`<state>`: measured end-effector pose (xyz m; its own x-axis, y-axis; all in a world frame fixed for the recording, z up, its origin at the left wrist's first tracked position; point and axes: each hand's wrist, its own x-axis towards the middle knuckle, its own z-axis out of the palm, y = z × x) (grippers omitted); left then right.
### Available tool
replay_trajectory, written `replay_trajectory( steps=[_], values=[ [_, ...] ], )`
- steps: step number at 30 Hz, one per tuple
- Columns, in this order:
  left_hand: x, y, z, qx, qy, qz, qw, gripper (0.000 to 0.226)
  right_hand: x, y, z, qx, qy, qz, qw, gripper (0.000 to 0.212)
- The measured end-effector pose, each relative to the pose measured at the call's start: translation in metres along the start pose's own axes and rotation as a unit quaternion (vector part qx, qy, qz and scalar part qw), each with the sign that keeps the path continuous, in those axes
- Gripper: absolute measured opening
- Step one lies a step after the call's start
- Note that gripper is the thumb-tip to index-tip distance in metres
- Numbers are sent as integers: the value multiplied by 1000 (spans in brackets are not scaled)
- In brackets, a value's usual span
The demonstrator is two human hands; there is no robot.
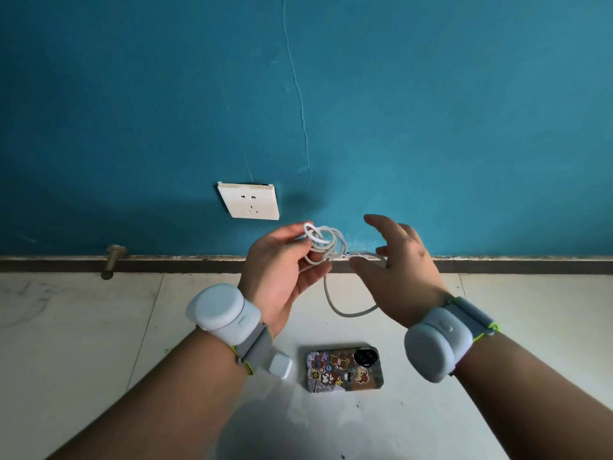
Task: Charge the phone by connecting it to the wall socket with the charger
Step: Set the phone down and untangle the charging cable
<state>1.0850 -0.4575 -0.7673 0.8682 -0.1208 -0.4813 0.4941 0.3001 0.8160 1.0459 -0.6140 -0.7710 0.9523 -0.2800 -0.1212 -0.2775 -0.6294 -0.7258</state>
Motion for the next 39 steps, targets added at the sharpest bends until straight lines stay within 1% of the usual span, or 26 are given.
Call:
replay_trajectory(
  steps=[3,5,7,10,12,15,17,20,22,25,27,29,32,36,39],
  values=[
    [1,0,-1,-9,-2,-5,1000,24,1,-1,-4,12,10,-13,1000,45],
    [1,2,0,-37,-3,-12,999,27,1,-1,-5,8,-7,-9,1000,33],
    [1,4,1,-73,-11,-20,997,28,2,1,-7,-21,-32,-23,999,24],
    [0,6,2,-111,-18,-38,993,29,1,-2,-11,-36,-69,-63,995,24],
    [0,7,3,-136,-22,-54,989,28,0,-6,-12,4,-89,-60,994,24],
    [-2,6,5,-138,-35,-59,988,26,-3,-13,-10,93,-136,-21,986,12],
    [-2,5,5,-126,-45,-53,990,26,-5,-14,-8,133,-162,-18,978,18],
    [-4,5,6,-110,-47,-51,991,26,-4,-10,-7,125,-159,-23,979,16],
    [-4,5,6,-121,-47,-52,990,28,-3,-8,-6,151,-169,0,974,12],
    [-3,9,4,-126,-55,-39,990,26,-1,-6,-5,173,-211,40,961,19],
    [-3,10,2,-129,-59,-33,989,25,-2,-6,-4,176,-227,53,956,16],
    [-4,10,3,-130,-65,-28,989,26,-2,-6,-2,186,-222,66,955,9],
    [-5,8,4,-130,-76,-16,989,25,-4,-5,1,199,-210,79,954,6],
    [-5,8,4,-138,-82,-1,987,23,-8,-5,4,196,-228,79,951,10],
    [-6,8,4,-133,-92,8,987,27,-6,-5,4,214,-231,93,945,11]
  ],
)
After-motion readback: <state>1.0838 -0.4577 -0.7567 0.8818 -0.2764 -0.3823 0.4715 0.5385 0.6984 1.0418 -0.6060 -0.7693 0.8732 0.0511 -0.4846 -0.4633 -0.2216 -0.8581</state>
